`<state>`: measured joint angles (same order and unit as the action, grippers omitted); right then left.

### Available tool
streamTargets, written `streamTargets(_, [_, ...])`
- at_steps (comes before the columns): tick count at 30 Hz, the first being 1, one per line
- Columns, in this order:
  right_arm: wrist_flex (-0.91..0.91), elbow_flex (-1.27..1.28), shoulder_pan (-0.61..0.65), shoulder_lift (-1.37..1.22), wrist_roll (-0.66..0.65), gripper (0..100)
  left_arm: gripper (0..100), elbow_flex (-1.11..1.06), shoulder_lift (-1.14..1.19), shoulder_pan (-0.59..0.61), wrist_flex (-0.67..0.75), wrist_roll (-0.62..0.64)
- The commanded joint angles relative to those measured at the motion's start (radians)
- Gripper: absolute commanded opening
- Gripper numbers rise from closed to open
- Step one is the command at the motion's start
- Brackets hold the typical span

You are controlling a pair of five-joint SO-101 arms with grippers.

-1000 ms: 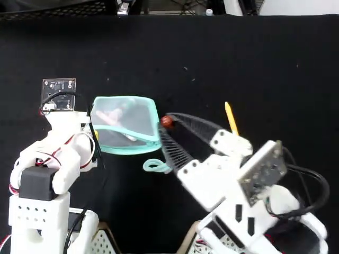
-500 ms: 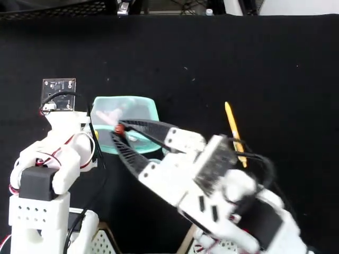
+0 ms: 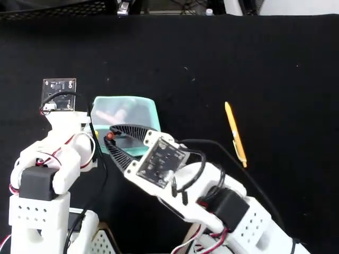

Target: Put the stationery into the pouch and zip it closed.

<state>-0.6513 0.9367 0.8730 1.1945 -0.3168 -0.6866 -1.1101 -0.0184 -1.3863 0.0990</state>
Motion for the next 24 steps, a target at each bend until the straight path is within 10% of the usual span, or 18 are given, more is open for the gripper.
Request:
streamTargets(1, [0.014,0.035,-0.034,0.008,-0.014,1.2,3,0.005,-0.012,-0.002,0.012,-0.002])
streamTargets(11, [-0.034,0.17,-0.029,0.008,-0.107,3.4,3,0.005,-0.012,-0.002,0.012,-0.002])
streamTargets(17, [-0.249,0.004,-0.029,0.01,-0.103,29.4,3,0.005,-0.012,-0.002,0.012,-0.002])
streamTargets(24, [-0.453,-0.285,-0.031,0.128,-0.103,28.2,3,0.005,-0.012,-0.002,0.014,-0.002])
